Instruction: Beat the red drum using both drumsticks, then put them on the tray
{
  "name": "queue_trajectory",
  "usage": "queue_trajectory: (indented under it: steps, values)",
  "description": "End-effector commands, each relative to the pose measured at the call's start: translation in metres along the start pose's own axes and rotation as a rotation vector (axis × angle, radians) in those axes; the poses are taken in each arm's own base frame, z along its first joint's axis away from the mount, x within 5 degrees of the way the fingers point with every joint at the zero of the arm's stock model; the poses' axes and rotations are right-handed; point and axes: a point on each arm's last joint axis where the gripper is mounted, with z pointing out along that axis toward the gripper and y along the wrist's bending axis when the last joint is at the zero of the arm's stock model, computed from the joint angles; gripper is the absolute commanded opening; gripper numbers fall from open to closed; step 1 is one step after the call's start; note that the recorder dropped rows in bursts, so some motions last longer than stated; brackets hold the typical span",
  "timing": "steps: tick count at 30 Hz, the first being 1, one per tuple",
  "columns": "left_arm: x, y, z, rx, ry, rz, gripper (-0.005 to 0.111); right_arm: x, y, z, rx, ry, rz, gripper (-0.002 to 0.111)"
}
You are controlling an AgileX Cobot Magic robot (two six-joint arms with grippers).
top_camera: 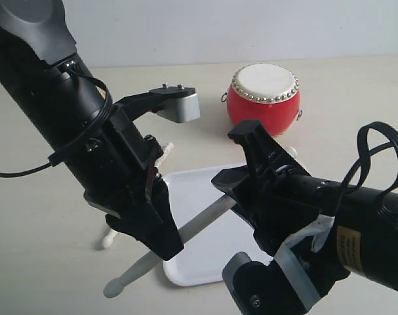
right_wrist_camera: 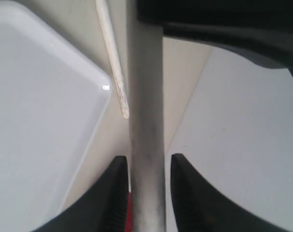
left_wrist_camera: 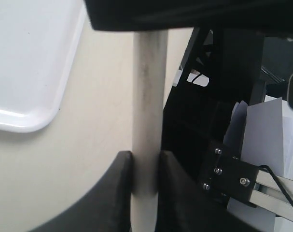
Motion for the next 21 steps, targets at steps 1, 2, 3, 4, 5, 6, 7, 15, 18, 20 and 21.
queue_trajectory:
  steps: [1,2,3,4,5,6,7,15,18,20,21]
  values:
    - [-0.0006,-0.0050,-0.0019,0.012,-0.016,0.011,0.000,-0.0011,-0.0006,-0.0018,0.005,-0.013,0.014,0.027]
    - [-0.0006,-0.0050,-0.0019,0.012,-0.016,0.011,0.000,-0.0011,-0.0006,-0.0018,0.005,-0.013,0.014,0.025]
    - [-0.0006,-0.0050,-0.0019,0.012,-0.016,0.011,0.000,-0.0011,-0.0006,-0.0018,0.005,-0.013,0.014,0.022]
    - [-0.0006,-0.0050,-0.0019,0.012,-0.016,0.011,0.000,-0.0013,-0.0006,-0.0018,0.005,-0.015,0.014,0.018]
    - [-0.0006,-0.0050,-0.0019,0.012,-0.016,0.011,0.000,-0.0015,-0.0005,-0.0018,0.004,-0.017,0.014,0.015]
    - [-0.0006,-0.0050,-0.0019,0.012,-0.016,0.011,0.000,-0.0019,-0.0004,-0.0018,0.003,-0.022,0.014,0.012]
    - [-0.0006,-0.0050,-0.0019,0.012,-0.016,0.013,0.000,-0.0027,-0.0002,-0.0019,0.000,-0.030,0.014,0.011]
    - [-0.0014,-0.0060,-0.0020,0.023,-0.025,0.010,0.000,-0.0055,0.0006,-0.0020,-0.009,-0.061,0.014,0.027]
    - [-0.0015,-0.0061,-0.0020,0.024,-0.026,0.010,0.000,-0.0055,0.0006,-0.0020,-0.009,-0.061,0.014,0.035]
    - [-0.0015,-0.0061,-0.0020,0.024,-0.026,0.010,0.000,-0.0057,0.0007,-0.0020,-0.009,-0.063,0.014,0.039]
    - [-0.0015,-0.0061,-0.0020,0.024,-0.026,0.010,0.000,-0.0058,0.0007,-0.0020,-0.010,-0.064,0.014,0.040]
